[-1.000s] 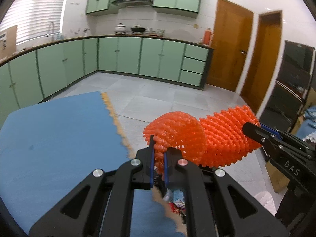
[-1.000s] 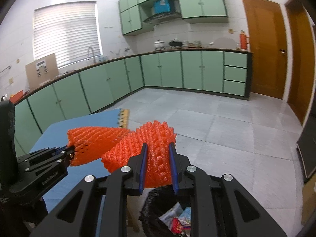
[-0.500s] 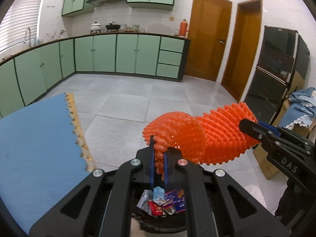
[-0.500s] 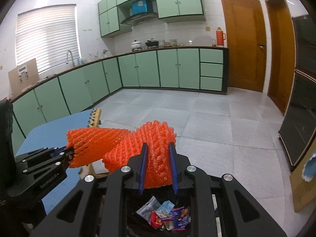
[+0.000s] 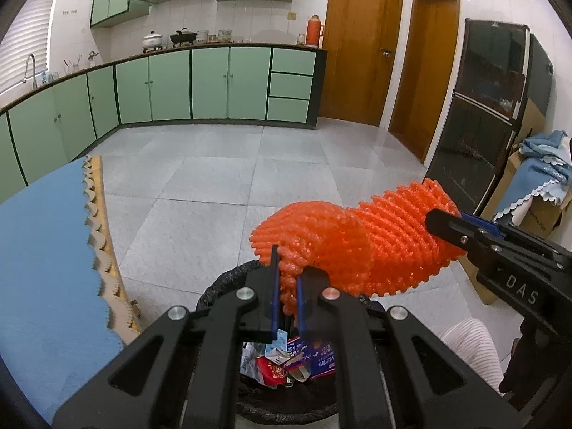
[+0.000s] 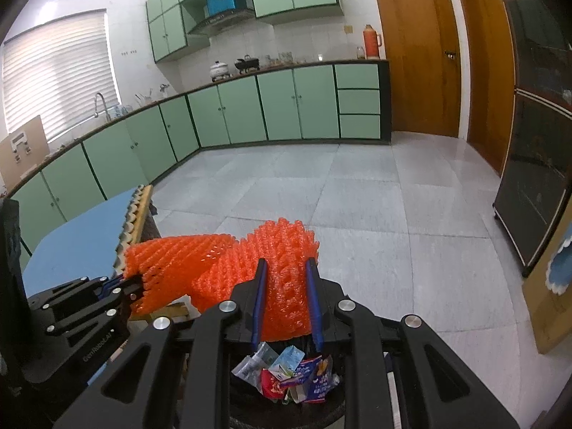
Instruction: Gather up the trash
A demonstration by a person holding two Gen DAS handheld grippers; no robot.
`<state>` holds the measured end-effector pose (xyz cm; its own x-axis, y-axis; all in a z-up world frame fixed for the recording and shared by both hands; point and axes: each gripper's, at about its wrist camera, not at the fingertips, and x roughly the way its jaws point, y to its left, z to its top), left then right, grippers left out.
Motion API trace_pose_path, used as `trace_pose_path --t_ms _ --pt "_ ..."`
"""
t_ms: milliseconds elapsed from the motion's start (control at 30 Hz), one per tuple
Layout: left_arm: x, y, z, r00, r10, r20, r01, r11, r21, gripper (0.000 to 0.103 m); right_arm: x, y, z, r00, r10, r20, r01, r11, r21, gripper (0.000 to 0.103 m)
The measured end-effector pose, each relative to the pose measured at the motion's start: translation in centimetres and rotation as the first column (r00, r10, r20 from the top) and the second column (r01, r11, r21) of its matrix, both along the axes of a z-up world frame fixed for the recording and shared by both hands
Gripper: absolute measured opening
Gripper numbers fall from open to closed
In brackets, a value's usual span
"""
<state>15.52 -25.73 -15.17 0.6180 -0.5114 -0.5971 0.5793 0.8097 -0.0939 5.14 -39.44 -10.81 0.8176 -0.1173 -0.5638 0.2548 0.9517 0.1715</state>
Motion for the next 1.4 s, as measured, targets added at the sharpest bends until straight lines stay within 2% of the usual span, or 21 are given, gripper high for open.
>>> trace_pose_path --t_ms 133,233,267,400,533,633,767,900,1167,1267,1400 --pt "0.5 -0.5 -0.4 1.0 0.002 -0.02 -0.002 1.0 -0.002 0.015 0.3 -0.1 -0.2 1.0 -0.007 -0.004 0.007 1.0 -0.008 0.028" --pt "0.9 -0.4 -0.8 0.999 0.006 -0.04 -0.006 1.0 -0.002 0.035 0.6 -0.3 -0.5 1.0 -0.011 -0.012 0.01 1.0 -0.014 0.031" --pt "1.0 -0.4 -0.9 0.999 0.009 -0.042 -0.01 1.0 -0.001 0.038 0.8 -0.4 -0.6 1.0 -0.013 -0.017 0.013 1.0 -0.016 0.032" --pt "1.3 -0.2 -1.3 0.998 0.014 -0.062 -0.013 1.0 0.004 0.04 1.1 -0.4 -1.2 0.999 -0.016 -0.037 0.016 1.0 -0.016 0.046" --pt "1.5 0.1 -1.2 0.997 0.021 -0.074 -0.021 1.0 -0.002 0.047 1.2 -0.6 -1.6 0.998 -0.021 -0.052 0.021 1.0 -0.014 0.056" --pt "1.6 0.4 -0.8 0.997 0.025 -0.076 -0.026 1.0 -0.009 0.047 1.0 -0.9 -1.6 0.998 -0.025 -0.049 0.025 1.0 -0.012 0.059" --pt "1.8 1.4 0.0 0.997 0.025 -0.078 -0.029 0.999 -0.039 0.055 0.6 -1.3 -0.7 0.999 -0.042 -0.028 0.042 0.999 -0.016 0.065" --pt "1.7 2.6 1.2 0.997 0.041 -0.061 -0.045 0.998 -0.051 0.056 0.1 -1.4 0.1 0.999 -0.044 -0.007 0.044 0.999 -0.006 0.071" --pt "-0.1 4.7 4.7 0.997 0.072 0.013 -0.071 0.995 -0.073 0.08 -1.0 0.2 3.1 0.999 -0.005 0.047 0.005 1.0 -0.005 0.096" --pt "-1.0 5.2 6.0 0.996 0.084 0.035 -0.082 0.994 -0.076 0.086 -1.6 1.3 4.5 0.997 0.035 0.066 -0.035 0.999 -0.006 0.097" --pt "-2.4 6.4 7.8 0.991 0.113 0.068 -0.109 0.992 -0.064 0.089 -2.4 2.6 6.3 0.994 0.073 0.084 -0.072 0.997 -0.024 0.097"
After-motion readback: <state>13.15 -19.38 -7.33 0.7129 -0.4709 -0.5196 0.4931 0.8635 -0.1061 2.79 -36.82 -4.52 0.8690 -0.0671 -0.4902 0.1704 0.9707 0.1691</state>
